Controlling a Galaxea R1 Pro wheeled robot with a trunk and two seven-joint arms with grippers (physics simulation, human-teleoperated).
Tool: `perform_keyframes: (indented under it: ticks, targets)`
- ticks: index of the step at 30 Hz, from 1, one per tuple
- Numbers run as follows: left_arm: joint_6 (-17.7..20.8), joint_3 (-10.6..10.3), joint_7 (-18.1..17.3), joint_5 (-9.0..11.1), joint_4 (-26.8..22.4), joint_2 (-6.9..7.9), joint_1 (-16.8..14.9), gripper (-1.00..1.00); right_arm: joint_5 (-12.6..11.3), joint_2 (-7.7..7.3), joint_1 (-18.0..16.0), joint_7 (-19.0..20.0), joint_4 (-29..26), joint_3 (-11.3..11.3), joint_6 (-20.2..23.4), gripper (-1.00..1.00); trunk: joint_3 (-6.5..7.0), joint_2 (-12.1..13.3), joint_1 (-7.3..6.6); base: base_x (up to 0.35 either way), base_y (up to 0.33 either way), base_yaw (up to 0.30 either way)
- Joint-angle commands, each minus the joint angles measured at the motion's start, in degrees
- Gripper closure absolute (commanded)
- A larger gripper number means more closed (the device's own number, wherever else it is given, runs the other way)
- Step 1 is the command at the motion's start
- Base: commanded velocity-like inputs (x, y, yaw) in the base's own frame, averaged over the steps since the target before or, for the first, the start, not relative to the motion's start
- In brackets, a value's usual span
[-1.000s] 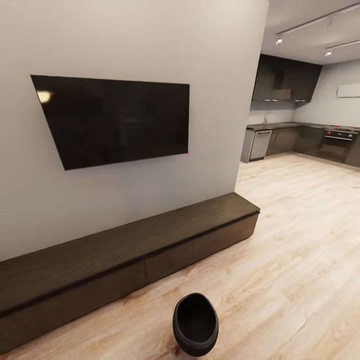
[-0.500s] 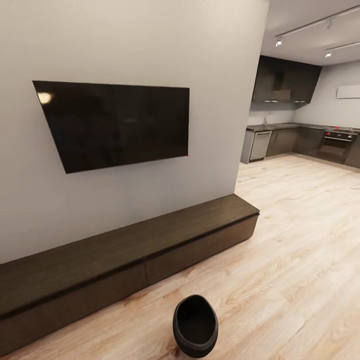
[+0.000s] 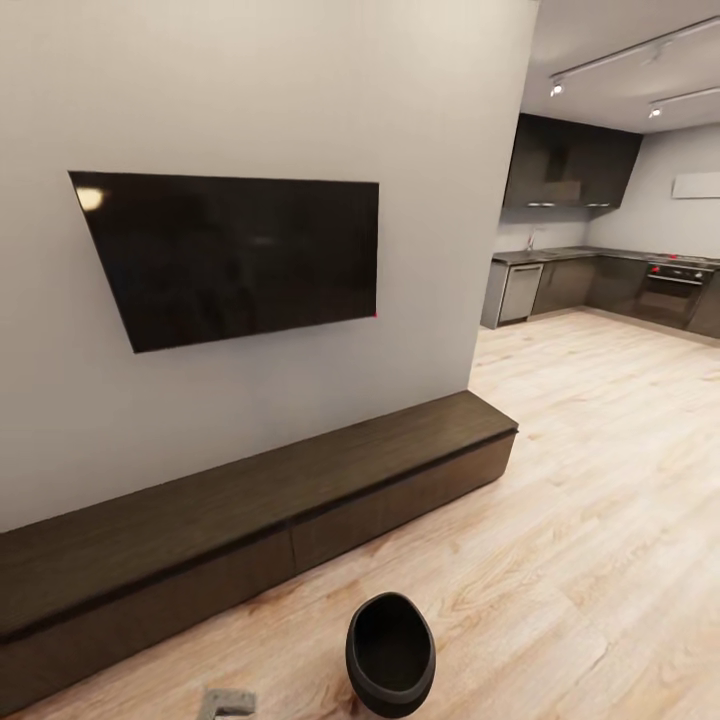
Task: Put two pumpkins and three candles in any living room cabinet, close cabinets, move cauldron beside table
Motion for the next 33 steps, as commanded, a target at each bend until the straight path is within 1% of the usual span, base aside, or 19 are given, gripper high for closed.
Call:
perform_keyframes:
  ticks: [1,4,5,6,7,8,10,12,14,16,17,18,19,21,23,26,29,33]
  targets:
    - [0.6,0.0,0.0,0.2,-0.1,-0.01,-1.3,-1.0,-0.2,0.06,-0.1,-0.1,-2.3,-0.1,1.1,-1.0,0.11,0.4,-0.22,0.0,0.0,0.0]
    - [2.0,0.0,0.0,0.3,0.0,0.0,-4.3,-1.0,-0.3,0.09,-0.2,-0.1,-6.2,-0.1,2.1,-1.0,0.65,1.6,-0.88,0.0,0.0,0.0]
    - [2.3,0.0,0.0,0.3,0.0,-0.01,-4.8,-1.0,-0.3,0.1,-0.3,-0.1,-6.7,-0.2,2.2,-1.0,0.83,2.0,-1.1,0.0,0.0,0.0]
    - [2.9,0.0,0.0,0.3,0.0,-0.13,-6.2,-1.0,-0.3,0.17,-0.9,-0.1,-7.7,-0.2,2.4,-1.0,1.01,2.4,-1.32,0.0,0.0,0.0]
    - [3.1,0.0,0.1,0.3,0.1,-0.23,-6.6,-1.0,-0.3,0.22,-1.2,-0.2,-7.9,-0.2,2.4,-1.0,1.19,2.8,-1.54,0.0,0.0,0.0]
    - [3.2,0.0,0.1,0.3,0.1,-0.53,-7.5,-1.0,-0.3,0.51,-1.8,-0.4,-8.0,-0.2,2.3,-1.0,1.37,3.2,-1.76,0.0,0.0,0.0]
    - [3.4,0.0,0.1,0.3,0.4,-0.84,-8.5,-1.0,-0.3,1.04,-2.8,-1.0,-8.1,-0.2,2.1,-1.0,1.73,4.0,-2.2,0.0,0.0,0.0]
    - [3.4,0.0,0.2,0.2,1.2,-1.1,-9.8,-1.0,-0.1,1.93,-4.1,-2.5,-7.7,-0.2,1.7,-1.0,2.09,4.8,-2.64,0.0,0.0,0.0]
    - [3.3,-0.1,0.2,0.2,1.7,-1.36,-10.6,-1.0,-0.2,2.44,-4.8,-3.3,-6.8,-0.1,1.0,-1.0,2.45,5.6,-3.08,0.0,0.0,0.0]
    - [3.1,-0.1,0.2,0.1,2.3,-1.72,-11.1,-1.0,-0.2,2.72,-5.3,-3.8,-5.2,-0.1,-1.0,-1.0,2.81,6.4,-3.52,0.0,0.0,0.0]
    - [2.9,-0.1,0.2,0.1,2.9,-1.97,-11.3,-1.0,-0.2,2.83,-5.8,-4.0,-3.8,-0.1,-3.0,-1.0,2.99,6.8,-3.74,0.0,0.0,0.0]
    - [2.5,-0.1,0.2,0.0,3.5,-2.22,-11.5,-1.0,-0.1,2.89,-6.6,-4.2,-2.2,-0.1,-5.0,-1.0,3.17,7.2,-3.96,0.0,0.0,0.0]
    - [2.2,-0.1,0.2,0.0,3.8,-2.36,-11.5,-1.0,-0.1,2.92,-7.1,-4.2,-1.3,-0.1,-5.8,-1.0,3.35,7.6,-4.18,0.0,0.0,0.0]
    - [0.1,-0.1,0.3,0.0,5.3,-2.84,-11.6,-1.0,0.2,3.0,-8.9,-4.4,2.4,0.1,-8.2,-1.0,3.71,8.4,-4.62,0.0,0.0,0.0]
    - [-2.0,-0.1,0.3,-0.1,6.3,-3.03,-11.7,-1.0,0.1,3.02,-9.6,-4.4,4.3,0.1,-9.2,-1.0,4.06,9.2,-5.06,0.0,0.0,0.0]
    - [-3.8,-0.1,0.3,0.0,7.1,-3.18,-11.7,-1.0,0.0,3.01,-10.0,-4.4,5.8,0.1,-9.9,-1.0,4.6,10.4,-5.72,0.0,0.0,0.0]
    - [-5.3,-0.1,0.3,-0.1,8.8,-3.22,-11.7,-1.0,-0.1,3.01,-10.2,-4.3,6.7,0.1,-10.6,-1.0,5.14,11.6,-6.37,0.0,0.0,0.0]
    - [-8.7,-0.1,0.3,-0.1,11.7,-3.28,-11.7,-1.0,0.0,3.04,-10.3,-4.4,7.5,0.1,-13.0,-1.0,5.86,13.2,-7.25,0.0,0.0,0.0]
